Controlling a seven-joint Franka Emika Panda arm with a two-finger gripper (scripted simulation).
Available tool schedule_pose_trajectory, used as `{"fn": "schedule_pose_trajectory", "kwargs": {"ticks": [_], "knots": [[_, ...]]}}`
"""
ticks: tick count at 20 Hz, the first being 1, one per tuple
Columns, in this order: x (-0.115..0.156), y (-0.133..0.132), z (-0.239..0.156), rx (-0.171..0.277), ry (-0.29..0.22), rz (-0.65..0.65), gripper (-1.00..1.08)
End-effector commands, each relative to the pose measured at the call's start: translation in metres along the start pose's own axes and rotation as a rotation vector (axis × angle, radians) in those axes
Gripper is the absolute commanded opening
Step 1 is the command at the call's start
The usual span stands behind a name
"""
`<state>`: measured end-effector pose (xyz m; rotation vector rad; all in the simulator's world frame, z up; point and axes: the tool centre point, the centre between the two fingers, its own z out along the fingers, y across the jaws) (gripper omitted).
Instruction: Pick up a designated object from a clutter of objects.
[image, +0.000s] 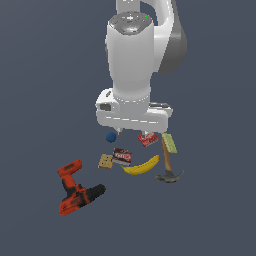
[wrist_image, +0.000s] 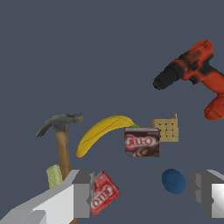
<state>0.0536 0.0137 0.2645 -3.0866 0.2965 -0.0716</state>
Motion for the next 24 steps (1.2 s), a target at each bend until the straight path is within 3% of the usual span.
{"fn": "schedule_pose_trajectory", "kwargs": {"ticks": [1,13,18,24], "knots": [[0.011,0.006,0.021,-0.006,0.005,0.076,0.68],[0.058,0.048,0.127,-0.103,0.094,0.459,0.68],[0.074,0.07,0.162,-0.16,0.171,0.593,0.68],[0.094,0.095,0.192,-0.225,0.297,0.725,0.68]]}}
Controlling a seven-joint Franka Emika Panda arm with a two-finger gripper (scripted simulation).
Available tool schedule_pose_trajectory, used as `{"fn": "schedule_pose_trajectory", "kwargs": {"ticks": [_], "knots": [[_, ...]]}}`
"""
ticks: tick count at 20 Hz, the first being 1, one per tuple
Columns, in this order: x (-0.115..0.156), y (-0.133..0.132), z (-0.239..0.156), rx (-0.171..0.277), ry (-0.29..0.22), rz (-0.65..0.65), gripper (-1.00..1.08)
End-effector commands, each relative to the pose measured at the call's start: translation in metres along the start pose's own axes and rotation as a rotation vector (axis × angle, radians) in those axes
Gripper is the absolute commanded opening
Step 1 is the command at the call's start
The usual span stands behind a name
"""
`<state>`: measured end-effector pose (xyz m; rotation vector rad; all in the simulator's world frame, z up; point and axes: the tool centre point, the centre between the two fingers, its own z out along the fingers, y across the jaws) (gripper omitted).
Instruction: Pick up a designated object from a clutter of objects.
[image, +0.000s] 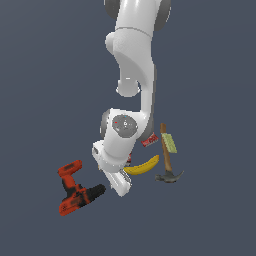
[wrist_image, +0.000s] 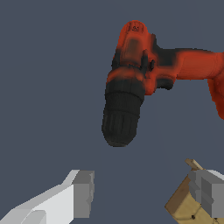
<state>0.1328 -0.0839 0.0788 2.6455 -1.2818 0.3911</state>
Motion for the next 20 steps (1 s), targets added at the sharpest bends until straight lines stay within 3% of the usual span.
{"fn": "schedule_pose_trajectory", "kwargs": {"ticks": [1,11,20], "knots": [[0.009,0.0,0.014,-0.01,0.06,0.054,0.68],[0.035,-0.005,0.038,-0.005,0.251,0.175,0.68],[0.042,-0.009,0.04,0.008,0.31,0.201,0.68]]}}
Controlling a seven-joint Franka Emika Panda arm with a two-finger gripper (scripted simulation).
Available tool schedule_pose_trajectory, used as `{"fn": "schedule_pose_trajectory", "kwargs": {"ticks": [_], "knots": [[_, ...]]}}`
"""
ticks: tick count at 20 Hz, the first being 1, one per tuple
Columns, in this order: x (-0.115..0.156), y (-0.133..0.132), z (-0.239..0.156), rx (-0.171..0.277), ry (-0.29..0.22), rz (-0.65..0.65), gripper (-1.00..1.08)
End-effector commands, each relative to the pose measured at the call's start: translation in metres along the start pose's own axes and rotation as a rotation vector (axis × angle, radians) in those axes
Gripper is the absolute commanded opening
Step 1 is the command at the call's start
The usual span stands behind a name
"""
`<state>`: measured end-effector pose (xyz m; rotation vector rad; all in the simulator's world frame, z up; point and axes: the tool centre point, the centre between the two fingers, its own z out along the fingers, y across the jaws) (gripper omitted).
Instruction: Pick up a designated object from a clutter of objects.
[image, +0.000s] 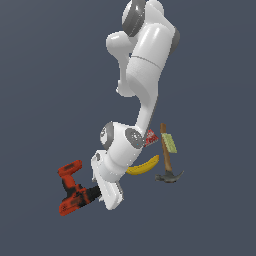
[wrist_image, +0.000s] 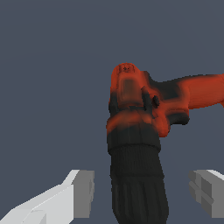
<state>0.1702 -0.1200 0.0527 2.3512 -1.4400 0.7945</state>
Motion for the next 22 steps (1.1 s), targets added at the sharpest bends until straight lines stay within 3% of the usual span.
{"fn": "schedule_pose_trajectory", "kwargs": {"ticks": [1,16,17,22], "knots": [[0.0,0.0,0.0,0.0,0.0,0.0,0.68],[0.001,0.0,0.03,0.001,0.005,0.003,0.68],[0.001,0.0,0.03,0.001,0.005,0.003,-1.0],[0.001,0.0,0.03,0.001,0.005,0.003,-1.0]]}}
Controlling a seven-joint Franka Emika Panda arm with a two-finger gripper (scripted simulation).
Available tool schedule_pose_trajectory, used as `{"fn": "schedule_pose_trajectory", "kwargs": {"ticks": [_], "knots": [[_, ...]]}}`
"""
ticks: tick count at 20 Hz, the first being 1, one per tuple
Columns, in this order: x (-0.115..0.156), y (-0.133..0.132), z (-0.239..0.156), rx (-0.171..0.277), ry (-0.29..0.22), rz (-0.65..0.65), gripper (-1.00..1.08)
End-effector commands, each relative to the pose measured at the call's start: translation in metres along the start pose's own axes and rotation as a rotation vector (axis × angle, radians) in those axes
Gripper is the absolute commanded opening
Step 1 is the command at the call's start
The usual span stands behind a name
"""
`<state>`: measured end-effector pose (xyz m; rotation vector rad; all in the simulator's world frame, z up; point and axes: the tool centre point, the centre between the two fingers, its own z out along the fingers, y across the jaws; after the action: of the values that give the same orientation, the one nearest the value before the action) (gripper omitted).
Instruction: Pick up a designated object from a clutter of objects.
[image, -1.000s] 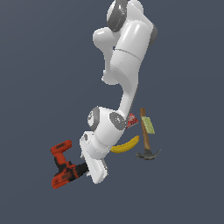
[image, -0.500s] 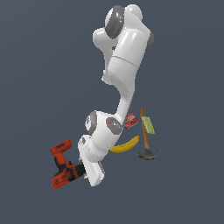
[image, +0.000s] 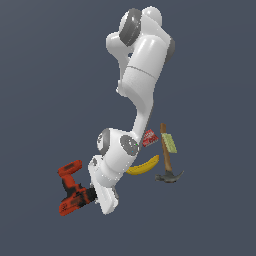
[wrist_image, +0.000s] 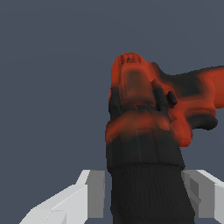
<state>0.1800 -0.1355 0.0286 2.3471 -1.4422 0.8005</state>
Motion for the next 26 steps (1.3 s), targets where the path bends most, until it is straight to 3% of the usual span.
{"fn": "schedule_pose_trajectory", "kwargs": {"ticks": [1,14,26], "knots": [[0.0,0.0,0.0,0.001,0.0,0.0,-1.0],[-0.002,0.004,-0.013,0.0,0.0,0.0,-1.0],[-0.01,0.023,-0.075,0.0,-0.005,0.002,-1.0]]}}
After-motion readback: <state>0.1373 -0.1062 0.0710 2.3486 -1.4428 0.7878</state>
